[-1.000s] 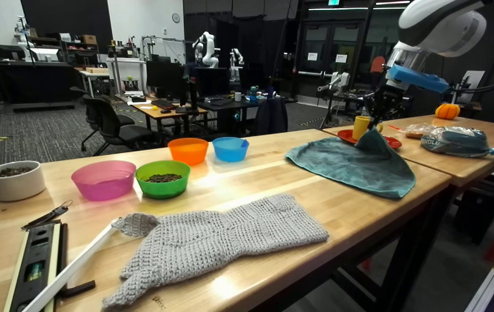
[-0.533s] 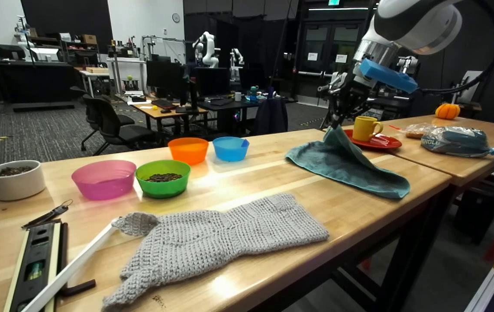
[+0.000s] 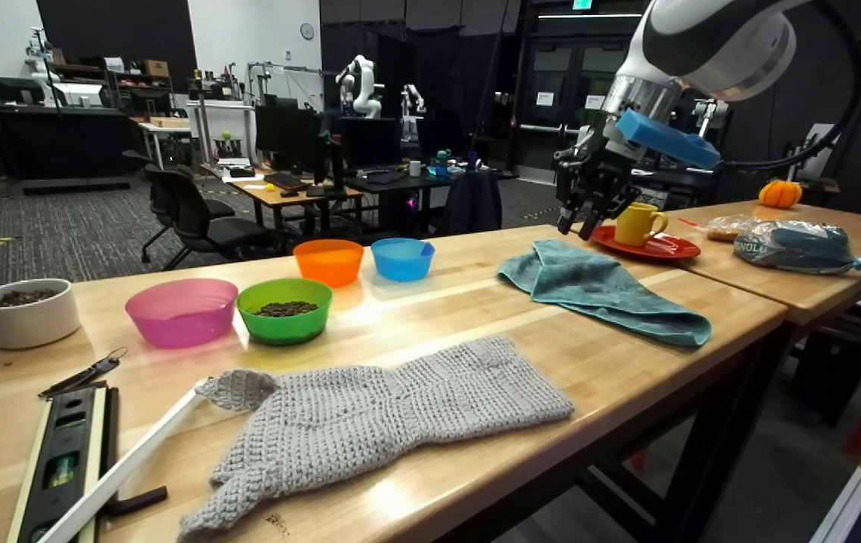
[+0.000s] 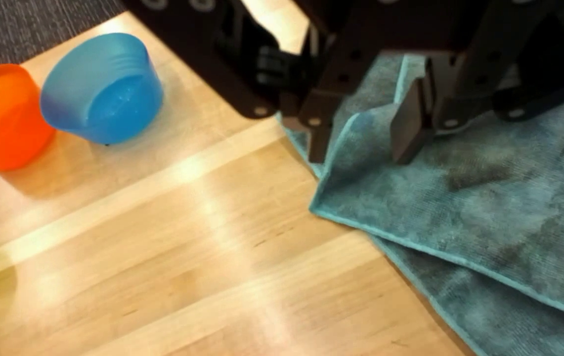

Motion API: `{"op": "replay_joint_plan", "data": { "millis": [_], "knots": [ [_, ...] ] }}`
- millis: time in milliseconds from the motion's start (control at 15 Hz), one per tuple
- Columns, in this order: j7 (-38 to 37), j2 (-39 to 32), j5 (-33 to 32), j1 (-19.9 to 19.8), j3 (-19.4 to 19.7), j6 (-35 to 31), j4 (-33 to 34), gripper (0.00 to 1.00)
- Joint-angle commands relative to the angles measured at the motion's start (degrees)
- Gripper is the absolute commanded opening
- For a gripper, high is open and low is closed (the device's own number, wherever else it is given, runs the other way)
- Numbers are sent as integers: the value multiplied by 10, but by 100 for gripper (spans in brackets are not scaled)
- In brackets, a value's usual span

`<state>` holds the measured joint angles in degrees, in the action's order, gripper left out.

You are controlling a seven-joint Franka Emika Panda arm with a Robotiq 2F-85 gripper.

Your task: Fold the blue towel on the table

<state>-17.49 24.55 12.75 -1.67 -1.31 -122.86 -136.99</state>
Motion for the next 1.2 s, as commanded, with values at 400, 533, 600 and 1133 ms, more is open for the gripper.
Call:
{"op": "replay_joint_plan", "data": {
  "millis": [400, 533, 600, 1133],
  "knots": [
    [90, 77, -39, -54, 74, 251, -40, 100],
    [133, 97, -45, -60, 86, 274, -60, 100],
    [152, 106, -50, -61, 89, 272, -74, 100],
    [298, 141, -59, -50, 112, 225, -170, 100]
  ]
}}
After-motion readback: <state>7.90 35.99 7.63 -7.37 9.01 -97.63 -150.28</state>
